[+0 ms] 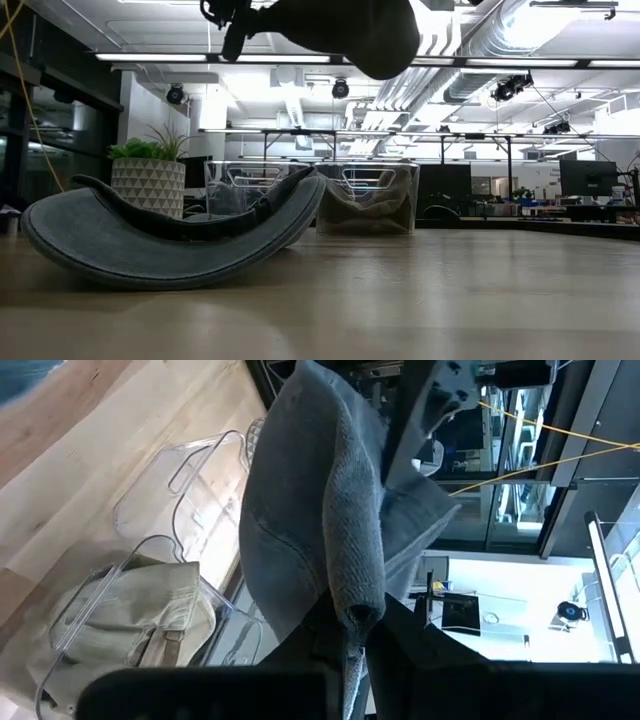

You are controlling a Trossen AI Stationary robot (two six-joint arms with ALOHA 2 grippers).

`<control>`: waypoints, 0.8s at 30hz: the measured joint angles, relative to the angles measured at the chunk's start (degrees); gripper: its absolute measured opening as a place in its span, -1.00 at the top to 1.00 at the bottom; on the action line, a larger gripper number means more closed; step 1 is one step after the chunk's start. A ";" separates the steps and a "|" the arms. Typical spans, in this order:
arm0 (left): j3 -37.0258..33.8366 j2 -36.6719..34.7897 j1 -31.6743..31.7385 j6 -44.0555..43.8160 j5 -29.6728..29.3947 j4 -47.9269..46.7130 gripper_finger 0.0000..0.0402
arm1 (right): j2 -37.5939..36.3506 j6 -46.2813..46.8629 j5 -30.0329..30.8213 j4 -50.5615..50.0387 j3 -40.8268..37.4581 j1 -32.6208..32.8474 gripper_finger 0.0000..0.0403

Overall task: Pick & Place hat
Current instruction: Put the top gray cap into the left transparent bin

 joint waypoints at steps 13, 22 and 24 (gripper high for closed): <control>0.00 0.00 0.00 0.20 0.70 -1.46 0.99 | 0.00 0.11 0.24 0.00 0.00 0.02 0.94; 0.00 0.00 0.00 0.20 1.25 -1.46 1.00 | -0.02 0.10 0.87 -0.07 0.00 0.02 0.94; 0.00 0.00 0.00 0.20 1.25 -1.44 1.00 | -0.04 0.10 0.87 -0.07 0.00 0.02 0.94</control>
